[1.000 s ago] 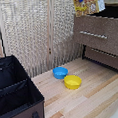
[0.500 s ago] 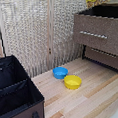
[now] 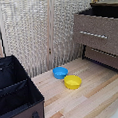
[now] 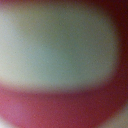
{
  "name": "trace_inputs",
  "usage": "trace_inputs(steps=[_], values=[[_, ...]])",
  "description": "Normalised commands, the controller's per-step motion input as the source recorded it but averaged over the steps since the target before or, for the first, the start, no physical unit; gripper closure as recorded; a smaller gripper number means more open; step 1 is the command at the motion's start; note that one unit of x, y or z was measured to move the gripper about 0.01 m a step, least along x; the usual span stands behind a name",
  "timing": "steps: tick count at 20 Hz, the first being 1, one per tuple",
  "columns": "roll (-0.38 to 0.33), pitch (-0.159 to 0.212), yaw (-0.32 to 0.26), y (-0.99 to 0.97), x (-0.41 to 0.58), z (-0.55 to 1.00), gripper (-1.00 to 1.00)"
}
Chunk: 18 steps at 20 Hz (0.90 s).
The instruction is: Locate and clasp the grip of the topmost drawer. Steadily and circumspectly yank the drawer open. Discover and seize the nutrition bar using your clamp. Deposit the nutrition bar in the accessible drawer. Unclench the nutrition bar.
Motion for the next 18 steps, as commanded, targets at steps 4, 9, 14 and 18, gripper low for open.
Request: trace_inputs(steps=[4,9,14,18], values=[[0.071,-0.047,0.055,-0.93,0.308,0.26,1.0],[0.017,-0.146,0.09,-0.88,0.269,0.28,1.0],[0.0,-0.109,0.148,-0.59,0.213,0.08,-1.0],[0.0,0.035,0.133,-0.09,0.245,-0.01,-1.0]])
